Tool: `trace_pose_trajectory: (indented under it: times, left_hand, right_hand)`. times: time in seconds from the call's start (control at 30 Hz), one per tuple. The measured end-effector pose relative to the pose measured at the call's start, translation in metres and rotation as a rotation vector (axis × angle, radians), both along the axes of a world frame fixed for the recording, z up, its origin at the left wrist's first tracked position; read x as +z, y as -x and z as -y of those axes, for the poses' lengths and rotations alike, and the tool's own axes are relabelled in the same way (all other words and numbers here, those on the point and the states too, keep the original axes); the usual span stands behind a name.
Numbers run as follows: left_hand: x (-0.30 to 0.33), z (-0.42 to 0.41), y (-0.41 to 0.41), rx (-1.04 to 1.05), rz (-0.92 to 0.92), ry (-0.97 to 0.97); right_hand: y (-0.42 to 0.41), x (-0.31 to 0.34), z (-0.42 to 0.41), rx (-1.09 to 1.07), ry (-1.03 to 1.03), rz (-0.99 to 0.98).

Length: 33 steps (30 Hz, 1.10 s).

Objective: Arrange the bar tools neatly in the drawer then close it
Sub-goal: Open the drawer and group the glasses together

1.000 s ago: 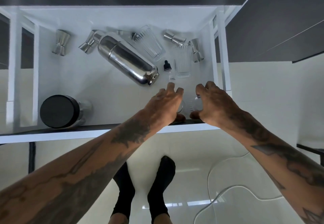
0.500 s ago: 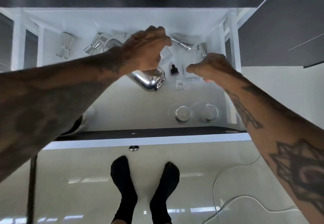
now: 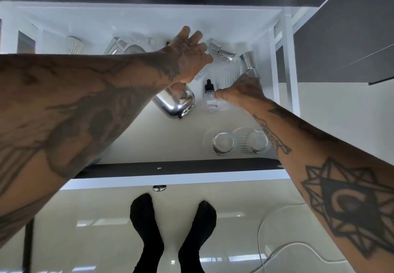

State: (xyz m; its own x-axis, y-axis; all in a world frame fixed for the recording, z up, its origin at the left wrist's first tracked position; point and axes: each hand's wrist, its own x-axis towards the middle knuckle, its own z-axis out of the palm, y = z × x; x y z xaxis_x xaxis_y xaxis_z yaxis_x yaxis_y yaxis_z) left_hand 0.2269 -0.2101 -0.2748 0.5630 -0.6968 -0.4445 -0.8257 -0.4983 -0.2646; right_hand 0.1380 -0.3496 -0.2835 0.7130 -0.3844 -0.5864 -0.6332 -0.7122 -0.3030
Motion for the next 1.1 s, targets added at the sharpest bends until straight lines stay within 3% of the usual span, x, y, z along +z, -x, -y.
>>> trace_pose_trajectory:
  times: [0.2,0.3,0.43,0.53,0.6,0.8,1.1]
  left_hand:
    - [0.006,-0.024,0.010,0.029,0.097,-0.007]
    - [0.010,-0.039,0.012,0.080,0.089,0.129]
    - [0.029,-0.050,0.019,0.339,0.004,0.627]
    - [0.047,-0.043,0.040,0.600,-0.181,1.061]
    - [0.052,-0.032,0.062,0.649,-0.298,1.201]
    - [0.025,-0.015,0.115,0.609,-0.473,1.060]
    - [-0.004,-0.013,0.120,0.651,-0.609,0.943]
  right_hand:
    - [0.002,0.008,-0.015,0.088,-0.076,-0.067]
    - [0.007,0.022,-0.007,0.124,-0.107,-0.032]
    - [0.016,0.054,0.024,0.190,-0.008,0.094]
    - [0.025,0.076,0.045,0.329,0.149,0.168]
    - [0.031,0.086,0.051,0.436,0.194,0.180]
    - [0.055,0.082,0.050,0.583,0.172,0.175]
    - [0.065,0.063,0.055,0.667,0.196,0.189]
